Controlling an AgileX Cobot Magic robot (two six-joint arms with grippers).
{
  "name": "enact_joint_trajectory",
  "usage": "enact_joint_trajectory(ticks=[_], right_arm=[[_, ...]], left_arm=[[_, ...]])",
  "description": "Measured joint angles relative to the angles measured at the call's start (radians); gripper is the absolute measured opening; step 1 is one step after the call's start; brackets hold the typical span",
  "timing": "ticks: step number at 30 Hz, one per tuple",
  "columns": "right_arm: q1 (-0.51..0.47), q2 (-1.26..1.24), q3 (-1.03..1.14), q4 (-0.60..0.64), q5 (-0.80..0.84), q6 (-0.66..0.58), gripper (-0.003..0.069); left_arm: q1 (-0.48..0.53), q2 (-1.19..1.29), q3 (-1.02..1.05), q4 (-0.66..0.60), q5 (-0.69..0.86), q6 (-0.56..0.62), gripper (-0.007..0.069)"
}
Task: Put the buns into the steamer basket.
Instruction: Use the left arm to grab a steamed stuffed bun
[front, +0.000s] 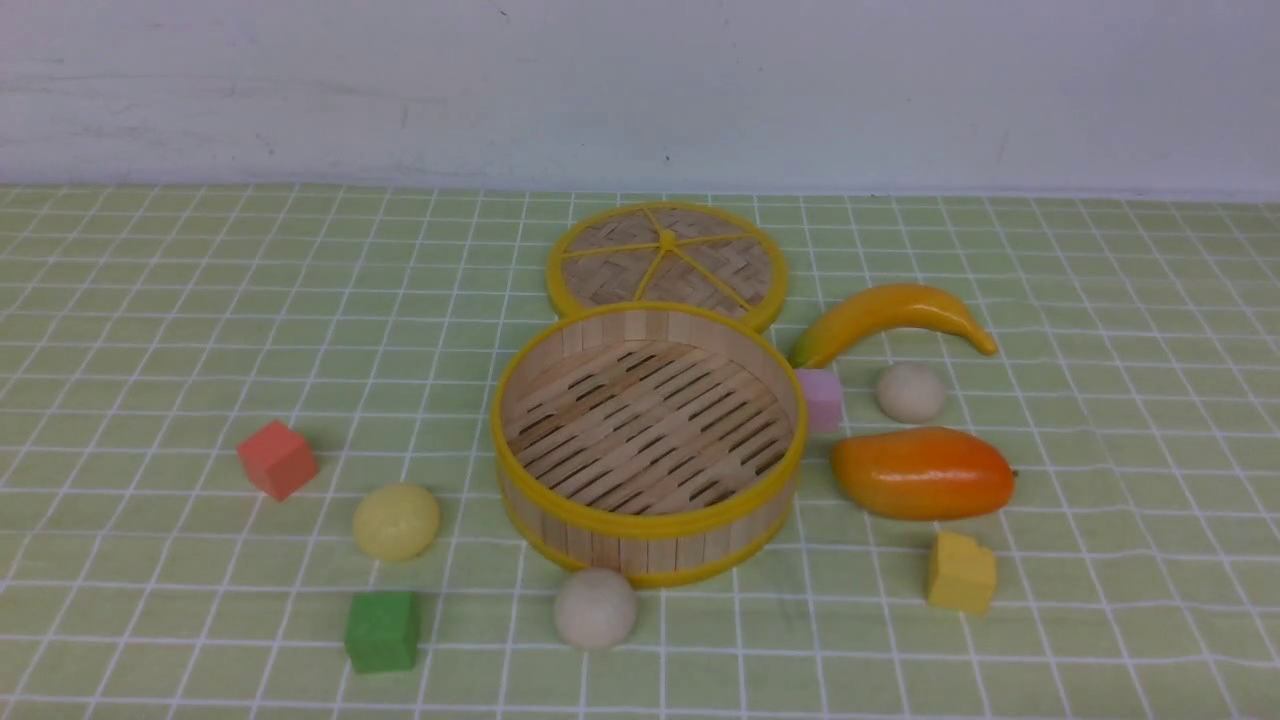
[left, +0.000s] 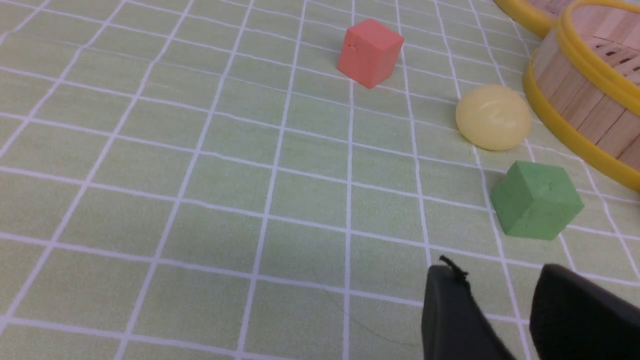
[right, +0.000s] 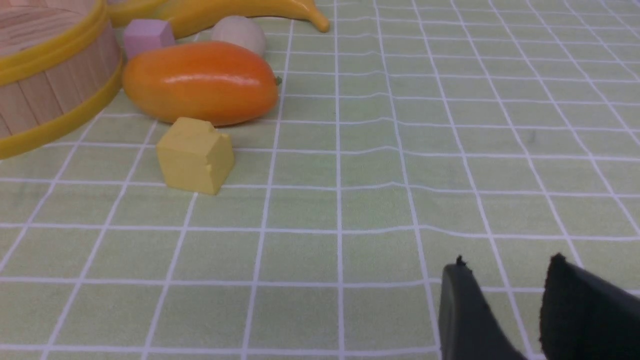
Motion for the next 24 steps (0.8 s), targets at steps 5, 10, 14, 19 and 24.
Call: enact_joint_trajectory(ticks=[5,10,14,19,24], right_arm=[[0.0,0.0,0.0,0.0,0.0,0.0,0.0239],[0.0,0.0,0.0,0.0,0.0,0.0,0.0239],[0.0,0.0,0.0,0.0,0.0,0.0,0.0239],[0.0,0.0,0.002,0.0,-0.017,0.0,0.0239],[0.0,0.0,0.01,0.0,-0.103,0.0,0.0239]], left_arm=[[0.0,0.0,0.0,0.0,-0.001,0.0,0.0237],[0.0,0.0,0.0,0.0,-0.016,0.0,0.0237],[0.0,0.0,0.0,0.0,-0.071,0.0,0.0237],[0.0,0.0,0.0,0.0,-0.274,0.0,0.0237],[0.0,0.0,0.0,0.0,-0.401,0.0,0.0237]])
